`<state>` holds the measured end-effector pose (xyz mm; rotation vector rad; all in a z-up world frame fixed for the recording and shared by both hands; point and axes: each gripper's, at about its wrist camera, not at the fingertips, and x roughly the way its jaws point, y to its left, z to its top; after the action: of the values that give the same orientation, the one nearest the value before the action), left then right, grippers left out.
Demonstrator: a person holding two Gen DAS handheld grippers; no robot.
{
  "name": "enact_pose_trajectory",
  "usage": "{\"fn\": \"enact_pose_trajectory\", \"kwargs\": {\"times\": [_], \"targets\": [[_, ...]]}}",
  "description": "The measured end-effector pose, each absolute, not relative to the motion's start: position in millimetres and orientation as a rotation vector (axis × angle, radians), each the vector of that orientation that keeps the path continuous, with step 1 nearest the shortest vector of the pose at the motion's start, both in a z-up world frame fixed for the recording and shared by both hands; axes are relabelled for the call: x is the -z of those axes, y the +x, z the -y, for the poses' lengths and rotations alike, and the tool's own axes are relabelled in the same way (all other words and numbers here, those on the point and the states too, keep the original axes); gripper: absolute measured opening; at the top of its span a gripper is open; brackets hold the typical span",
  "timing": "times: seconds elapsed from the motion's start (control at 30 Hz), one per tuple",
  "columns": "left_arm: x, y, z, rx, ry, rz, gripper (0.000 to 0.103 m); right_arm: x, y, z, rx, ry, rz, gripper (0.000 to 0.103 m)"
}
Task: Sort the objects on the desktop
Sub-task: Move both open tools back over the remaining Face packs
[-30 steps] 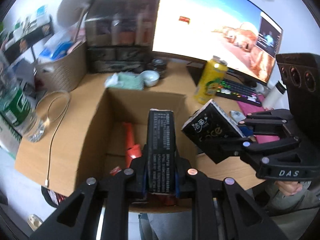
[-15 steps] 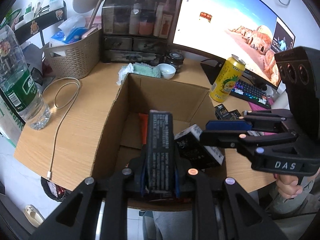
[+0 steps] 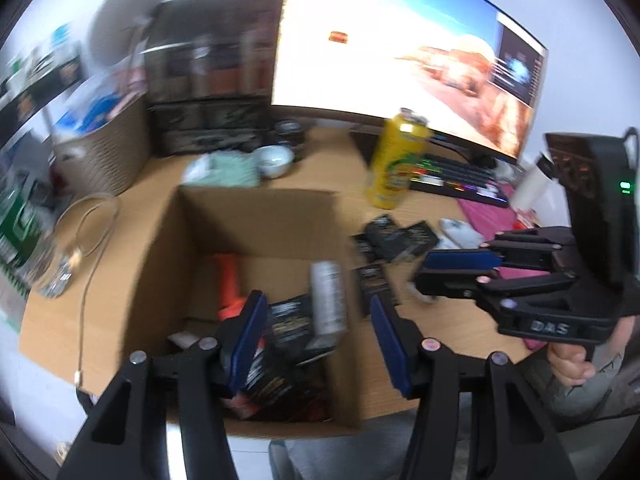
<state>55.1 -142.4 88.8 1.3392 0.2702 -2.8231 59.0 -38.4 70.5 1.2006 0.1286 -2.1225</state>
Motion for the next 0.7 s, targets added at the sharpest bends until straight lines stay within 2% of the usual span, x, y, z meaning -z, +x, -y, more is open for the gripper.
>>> {"fn": "enact_pose_trajectory", "kwargs": {"times": [0.13,0.2,0.37,0.57,0.7], "targets": [[-93.3,34.5,97.3,2.907,1.390,-0.179,0.062,-65.5,55.8,-15.6,2.236,1.237,-0.093,0.026],[-86.2,20.5,73.2,2.937,1.442,-0.151,0.066,-60.4,51.2,-46.1,2.313,1.274,-0.077,0.026],[-52.4,-18.0,33.5,2.923,1.596,-0.139,0.066,-35.2,38.7,-101.7,2.370,1.380,0.022,0.026],[-3.4,-48.7,18.8,2.772,1.712,-0.096,0.066,7.4,32.2,-127.3,2.351,1.487,0.122,0.026],[6.2,-49.5,16.9,2.739,1.699,-0.031,0.066,25.9,25.6,-107.0,2.293,1.512,0.087,0.026]]}}
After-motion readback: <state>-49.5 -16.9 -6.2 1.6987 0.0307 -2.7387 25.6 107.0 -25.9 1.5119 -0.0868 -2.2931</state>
